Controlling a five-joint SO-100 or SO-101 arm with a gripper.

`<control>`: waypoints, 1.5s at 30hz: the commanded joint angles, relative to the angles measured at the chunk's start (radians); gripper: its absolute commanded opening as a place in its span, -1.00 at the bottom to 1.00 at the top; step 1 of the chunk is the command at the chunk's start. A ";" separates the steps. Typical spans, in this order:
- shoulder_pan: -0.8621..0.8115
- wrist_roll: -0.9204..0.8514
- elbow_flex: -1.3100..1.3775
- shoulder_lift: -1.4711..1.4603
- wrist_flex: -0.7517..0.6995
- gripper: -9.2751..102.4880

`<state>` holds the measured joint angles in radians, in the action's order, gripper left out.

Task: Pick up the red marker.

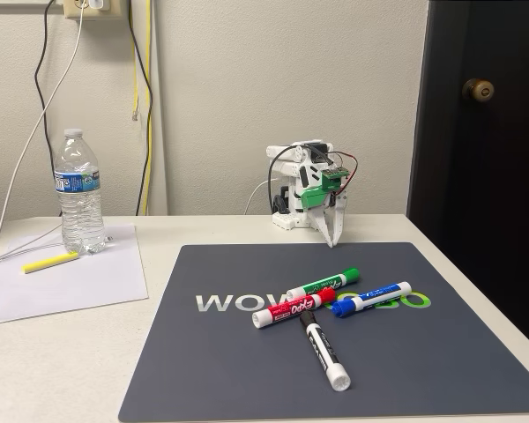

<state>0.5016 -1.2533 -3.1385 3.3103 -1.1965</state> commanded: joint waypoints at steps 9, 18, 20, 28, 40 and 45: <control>-0.043 -0.075 0.034 0.005 0.044 -0.83; -0.109 -0.118 0.167 -0.041 0.086 -0.83; -0.120 -0.129 0.227 -0.143 0.110 -0.83; -0.130 -0.091 0.666 -0.738 0.152 -0.83; -0.207 -0.002 1.319 -1.350 0.072 -0.83; -0.256 -0.029 1.531 -1.577 0.058 -0.83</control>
<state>0.2669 -1.2717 -1.7211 1.7917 -1.1351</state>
